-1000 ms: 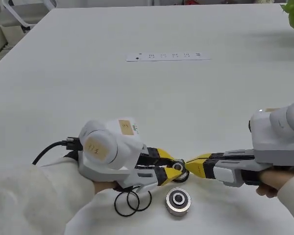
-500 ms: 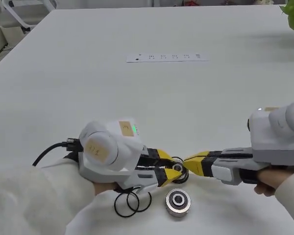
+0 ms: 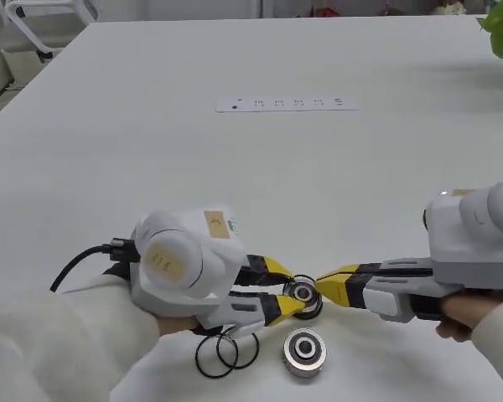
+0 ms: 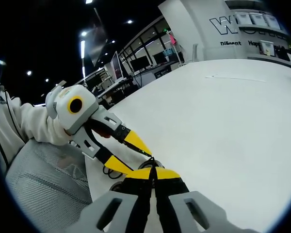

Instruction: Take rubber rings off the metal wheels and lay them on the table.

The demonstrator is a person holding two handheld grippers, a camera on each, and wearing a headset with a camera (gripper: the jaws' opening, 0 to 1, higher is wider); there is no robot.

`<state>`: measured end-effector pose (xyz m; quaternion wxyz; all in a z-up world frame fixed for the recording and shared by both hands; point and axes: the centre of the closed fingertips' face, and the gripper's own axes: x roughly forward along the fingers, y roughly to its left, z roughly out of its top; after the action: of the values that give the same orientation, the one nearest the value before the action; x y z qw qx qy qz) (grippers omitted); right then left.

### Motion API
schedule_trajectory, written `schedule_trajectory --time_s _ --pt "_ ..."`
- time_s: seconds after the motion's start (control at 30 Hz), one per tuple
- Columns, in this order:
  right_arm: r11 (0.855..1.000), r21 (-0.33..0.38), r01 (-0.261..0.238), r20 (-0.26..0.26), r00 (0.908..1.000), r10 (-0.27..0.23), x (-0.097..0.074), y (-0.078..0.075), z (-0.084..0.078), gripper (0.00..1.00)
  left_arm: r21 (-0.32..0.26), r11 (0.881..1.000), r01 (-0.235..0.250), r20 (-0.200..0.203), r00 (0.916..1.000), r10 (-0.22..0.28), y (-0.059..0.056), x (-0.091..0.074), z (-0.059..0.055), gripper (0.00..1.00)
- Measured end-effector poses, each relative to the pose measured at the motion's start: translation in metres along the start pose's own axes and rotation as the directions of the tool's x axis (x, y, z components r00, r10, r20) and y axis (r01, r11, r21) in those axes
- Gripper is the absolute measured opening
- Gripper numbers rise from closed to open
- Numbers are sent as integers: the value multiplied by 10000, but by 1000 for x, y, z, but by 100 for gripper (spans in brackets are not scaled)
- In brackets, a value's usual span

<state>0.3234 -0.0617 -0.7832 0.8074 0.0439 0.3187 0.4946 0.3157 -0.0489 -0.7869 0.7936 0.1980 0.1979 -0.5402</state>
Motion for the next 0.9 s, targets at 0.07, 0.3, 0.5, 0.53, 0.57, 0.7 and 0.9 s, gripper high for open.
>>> schedule_trajectory --time_s 0.07,0.3,0.5,0.53,0.57,0.7,0.9 --pt "10000 2 -2 25 10000 2 -1 0 1 0 -24 10000 -72 0 10000 72 3 -4 1 32" --pt "10000 -50 -3 68 10000 3 -3 2 3 0 -111 9993 -361 290 9989 364 15 -22 15 41" --pt "10000 43 -29 273 9996 28 -7 3 6 0 -196 9978 -626 559 9964 636 23 -45 29 51" --pt "9999 104 -37 343 9994 33 -8 3 8 0 -240 9969 -748 623 9951 761 25 -50 32 53" --pt "9999 128 -31 395 9992 26 -10 3 10 0 -261 9962 -825 691 9940 842 26 -55 35 54" --pt "9998 171 -38 496 9988 29 -12 5 13 0 -393 9943 -989 854 9911 1020 27 -71 42 60" --pt "9999 119 -64 534 9986 58 -13 9 15 0 -418 9899 -1351 694 9880 1378 27 -94 44 67"
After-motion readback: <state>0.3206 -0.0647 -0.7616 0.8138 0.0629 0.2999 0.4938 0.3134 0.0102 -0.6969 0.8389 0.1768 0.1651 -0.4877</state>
